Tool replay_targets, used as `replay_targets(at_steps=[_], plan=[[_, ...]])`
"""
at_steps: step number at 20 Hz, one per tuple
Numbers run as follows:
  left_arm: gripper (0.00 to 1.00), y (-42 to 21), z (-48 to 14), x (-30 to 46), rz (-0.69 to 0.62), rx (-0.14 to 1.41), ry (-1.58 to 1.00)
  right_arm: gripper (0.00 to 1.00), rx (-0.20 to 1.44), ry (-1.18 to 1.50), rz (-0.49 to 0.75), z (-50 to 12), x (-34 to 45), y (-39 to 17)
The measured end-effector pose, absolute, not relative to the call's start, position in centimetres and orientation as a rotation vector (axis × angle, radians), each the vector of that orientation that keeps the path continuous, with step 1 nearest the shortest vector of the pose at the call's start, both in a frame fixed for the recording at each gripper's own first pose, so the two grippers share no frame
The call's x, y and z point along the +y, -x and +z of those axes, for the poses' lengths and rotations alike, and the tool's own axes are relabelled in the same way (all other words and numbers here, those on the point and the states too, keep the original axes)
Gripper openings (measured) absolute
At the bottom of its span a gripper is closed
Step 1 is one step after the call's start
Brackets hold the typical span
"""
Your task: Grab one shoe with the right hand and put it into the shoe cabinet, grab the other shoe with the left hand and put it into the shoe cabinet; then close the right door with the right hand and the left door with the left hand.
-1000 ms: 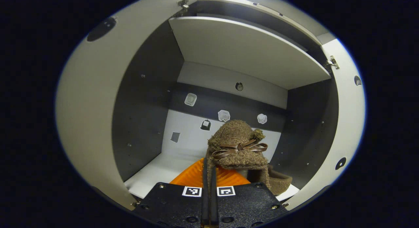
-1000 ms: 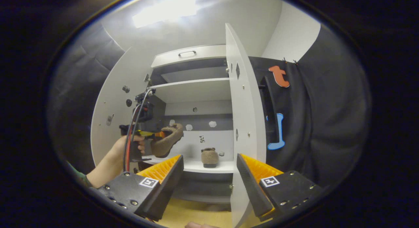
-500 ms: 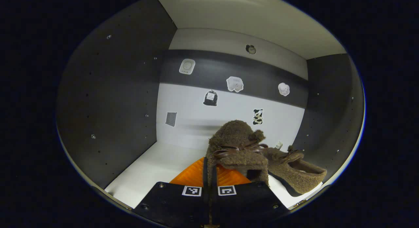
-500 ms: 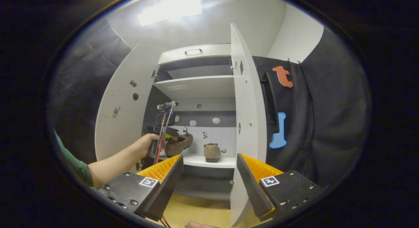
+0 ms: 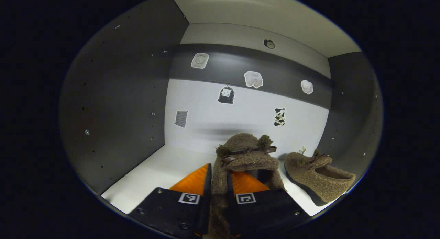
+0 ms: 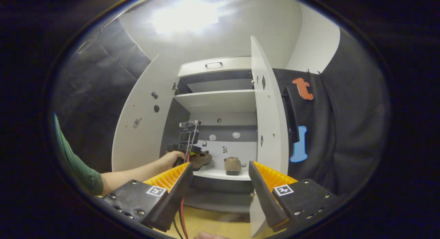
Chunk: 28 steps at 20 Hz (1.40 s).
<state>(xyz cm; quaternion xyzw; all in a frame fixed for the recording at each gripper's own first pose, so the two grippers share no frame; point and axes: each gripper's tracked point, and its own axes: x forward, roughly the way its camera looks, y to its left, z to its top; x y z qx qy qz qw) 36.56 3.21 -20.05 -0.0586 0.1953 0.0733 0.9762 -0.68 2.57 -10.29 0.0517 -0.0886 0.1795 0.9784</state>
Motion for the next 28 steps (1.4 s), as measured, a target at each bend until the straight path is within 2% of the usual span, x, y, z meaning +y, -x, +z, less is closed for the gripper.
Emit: replay_targets(at_steps=[1, 2, 6, 7, 8, 10, 11, 18, 19, 20, 21, 22, 25, 26, 27, 28], plan=[[0.35, -36.6, -19.7, 3.6, 0.146, 0.381, 0.117, 0.98, -0.177, -0.103, 0.358, -10.4, 2.3, 1.0], [0.35, -36.8, -19.3, 3.9, 0.143, 0.367, 0.117, 0.98, -0.175, -0.104, 0.352, -10.3, 2.2, 1.3], [0.67, -35.5, -18.7, 3.8, 0.123, 0.413, 0.065, 0.98, -0.160, -0.121, 0.329, -10.5, 1.7, 2.2], [0.66, -35.0, -18.5, 3.7, 0.122, 0.424, 0.062, 0.98, -0.169, -0.120, 0.319, -10.2, 1.5, 2.6], [0.71, -34.3, -17.7, 3.5, 0.111, 0.422, 0.068, 0.98, -0.178, -0.113, 0.310, -10.0, 1.2, 3.0], [0.83, -33.2, -15.9, 2.8, 0.079, 0.386, 0.098, 0.98, -0.190, -0.107, 0.293, -9.6, 0.9, 3.9], [0.93, -32.0, -15.1, 2.8, 0.076, 0.377, 0.103, 0.98, -0.191, -0.112, 0.290, -9.6, 0.8, 4.3], [0.97, -20.4, -10.6, 0.7, -0.002, 0.323, 0.085, 0.98, -0.153, -0.100, 0.224, -9.7, -0.6, 6.6], [1.00, -18.2, -9.7, 0.4, -0.017, 0.304, 0.080, 0.97, -0.146, -0.101, 0.215, -9.5, -0.7, 6.5], [0.96, -16.2, -8.9, 0.5, -0.021, 0.286, 0.068, 0.97, -0.138, -0.100, 0.210, -9.4, -0.9, 6.8], [1.00, -13.9, -8.4, 0.9, -0.012, 0.271, 0.053, 0.98, -0.132, -0.098, 0.205, -9.0, -1.2, 7.0], [0.96, -11.8, -7.9, 1.3, 0.000, 0.260, 0.040, 0.97, -0.117, -0.093, 0.194, -8.7, -1.8, 7.1], [0.96, -6.5, -5.5, 1.3, -0.013, 0.180, 0.019, 0.97, -0.069, -0.086, 0.136, -7.3, -5.3, 7.2], [0.92, -4.9, -5.2, 1.1, -0.027, 0.173, 0.013, 0.98, -0.061, -0.088, 0.121, -6.4, -6.5, 7.2], [0.96, -3.5, -4.9, 1.0, -0.035, 0.165, 0.002, 0.98, -0.051, -0.087, 0.123, -5.5, -7.4, 7.0], [0.96, -2.5, -4.3, 1.2, -0.039, 0.148, -0.004, 0.97, -0.039, -0.079, 0.120, -4.6, -8.6, 6.8]])
